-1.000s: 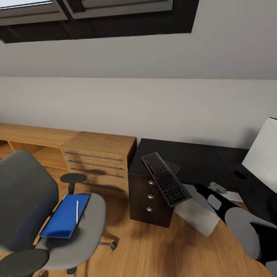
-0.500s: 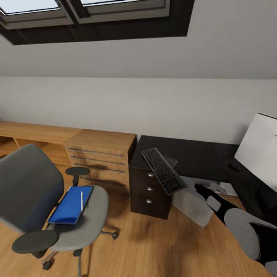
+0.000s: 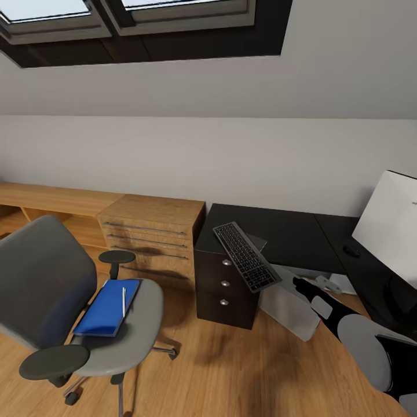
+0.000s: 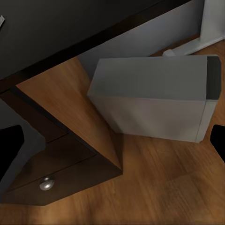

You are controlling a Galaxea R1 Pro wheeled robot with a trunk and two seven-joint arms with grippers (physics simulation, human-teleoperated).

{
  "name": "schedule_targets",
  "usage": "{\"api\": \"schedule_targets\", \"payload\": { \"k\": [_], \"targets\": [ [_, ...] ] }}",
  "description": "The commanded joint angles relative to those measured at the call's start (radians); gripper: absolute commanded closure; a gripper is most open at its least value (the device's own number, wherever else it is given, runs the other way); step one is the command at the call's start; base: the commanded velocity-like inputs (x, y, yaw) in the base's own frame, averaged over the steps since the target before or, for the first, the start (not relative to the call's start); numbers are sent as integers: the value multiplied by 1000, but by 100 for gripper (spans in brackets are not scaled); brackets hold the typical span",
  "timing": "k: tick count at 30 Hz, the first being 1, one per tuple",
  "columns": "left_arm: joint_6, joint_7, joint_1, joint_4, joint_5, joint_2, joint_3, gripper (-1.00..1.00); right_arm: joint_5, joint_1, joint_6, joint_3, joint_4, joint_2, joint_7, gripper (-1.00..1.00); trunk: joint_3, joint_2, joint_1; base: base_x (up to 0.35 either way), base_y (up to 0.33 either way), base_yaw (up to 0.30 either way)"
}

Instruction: In the bedroom, organize the workspace by keeping the computer under the desk, ensuring the monitor is on the desk, placing the keyboard on the desk next to the monitor, placing the mouse on the desk next to the keyboard, moving the folder from the swivel chair onto the desk next to the mouse, stacking the notebook on top of the folder with the pen on top of the notebook, and positioning the swivel chair next to the desk.

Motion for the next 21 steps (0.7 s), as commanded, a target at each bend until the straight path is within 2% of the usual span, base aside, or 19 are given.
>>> {"api": "schedule_targets", "payload": {
  "k": [1,12,20,21],
  "targets": [
    [-4,9,-1,0,4,1,-8,-100,0,-1,-3,-5,1,0,0,-100,-1,-1,0,0,0,0],
    [-4,9,0,1,4,1,-8,-100,-5,11,-2,-5,3,-6,19,-100,-1,-1,0,0,0,0],
    [-4,9,0,1,4,1,-8,-100,-6,38,5,-6,4,-31,193,-100,-1,-1,0,0,0,0],
    [-4,9,0,1,3,1,-9,-100,-7,40,6,-6,8,-37,238,-100,-1,-1,0,0,0,0]
  ]
}}
